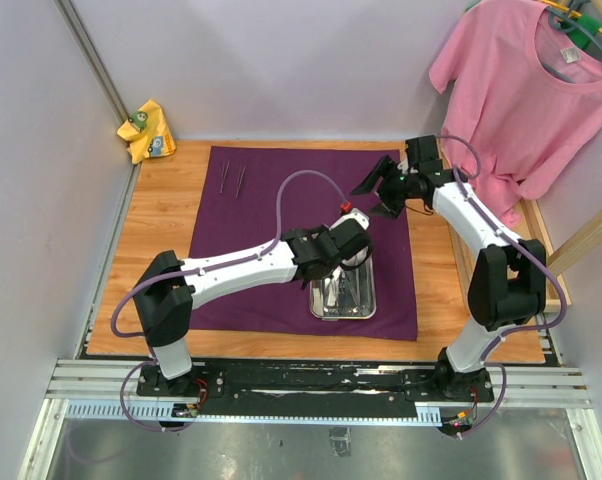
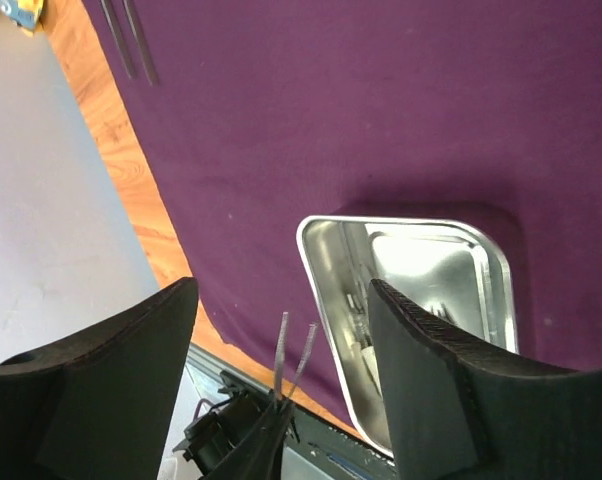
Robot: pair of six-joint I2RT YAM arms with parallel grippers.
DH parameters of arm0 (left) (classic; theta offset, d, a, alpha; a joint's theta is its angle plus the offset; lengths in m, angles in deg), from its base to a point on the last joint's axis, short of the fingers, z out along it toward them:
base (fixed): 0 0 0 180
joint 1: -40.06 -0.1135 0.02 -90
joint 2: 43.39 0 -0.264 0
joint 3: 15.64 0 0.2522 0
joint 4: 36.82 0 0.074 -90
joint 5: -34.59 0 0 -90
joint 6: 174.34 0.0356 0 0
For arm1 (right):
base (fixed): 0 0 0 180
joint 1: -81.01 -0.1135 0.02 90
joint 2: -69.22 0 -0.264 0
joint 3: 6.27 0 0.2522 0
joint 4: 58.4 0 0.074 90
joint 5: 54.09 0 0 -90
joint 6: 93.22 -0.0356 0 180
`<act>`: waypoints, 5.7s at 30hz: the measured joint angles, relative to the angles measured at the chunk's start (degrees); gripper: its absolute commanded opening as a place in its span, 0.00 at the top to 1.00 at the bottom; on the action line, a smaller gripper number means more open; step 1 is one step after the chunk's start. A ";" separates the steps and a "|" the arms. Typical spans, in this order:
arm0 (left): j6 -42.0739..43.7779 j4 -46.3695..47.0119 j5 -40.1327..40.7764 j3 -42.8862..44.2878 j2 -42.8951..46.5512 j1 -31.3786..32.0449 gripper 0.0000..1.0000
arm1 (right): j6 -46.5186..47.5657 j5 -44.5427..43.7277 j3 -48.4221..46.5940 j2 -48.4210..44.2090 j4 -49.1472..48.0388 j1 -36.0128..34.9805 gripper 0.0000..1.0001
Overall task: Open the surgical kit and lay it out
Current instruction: Pick up the medical item from the container, then place the medical item in the surgical kit, then pick up the medical item from the container.
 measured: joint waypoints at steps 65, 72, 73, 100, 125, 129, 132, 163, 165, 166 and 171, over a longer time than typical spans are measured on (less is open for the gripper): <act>2.60 10.75 -20.15 22.71 -28.46 -46.16 0.96 | 25.70 5.73 25.97 -27.12 3.50 4.15 0.21; 2.58 10.56 -20.26 22.71 -29.42 -46.93 0.93 | 25.70 5.81 25.97 -27.12 3.04 4.15 0.21; 2.58 10.43 -20.28 22.71 -29.62 -47.01 0.92 | 25.70 5.81 25.97 -27.12 2.99 4.15 0.21; 1.66 8.59 -22.93 22.91 -25.86 -47.15 0.64 | 25.70 5.90 25.99 -27.39 3.63 4.15 0.01; -5.01 -4.31 -32.22 12.68 14.14 -39.23 0.01 | 28.65 14.45 16.31 -27.56 15.04 1.03 0.08; -5.60 -5.55 -33.35 8.72 19.28 -39.23 0.01 | 28.26 12.57 16.31 -28.41 14.51 -4.63 0.28; -6.54 -5.16 -34.42 4.59 22.45 -39.23 0.01 | 27.69 9.03 16.37 -27.96 13.84 -9.33 0.43; -13.62 16.26 -42.40 -26.36 38.18 -36.72 0.01 | 26.43 -4.66 19.12 -6.16 -3.56 -19.41 0.67; -13.86 16.94 -43.08 -27.76 38.62 -36.46 0.01 | 26.36 -7.43 17.09 -4.46 -2.21 -22.12 0.69; -13.92 17.20 -43.30 -28.39 38.73 -36.35 0.01 | 26.25 -8.94 16.65 -4.13 -1.51 -23.30 0.69; -14.03 17.40 -43.74 -31.47 39.50 -36.28 0.01 | 24.74 -16.39 16.55 -4.20 3.17 -28.44 0.69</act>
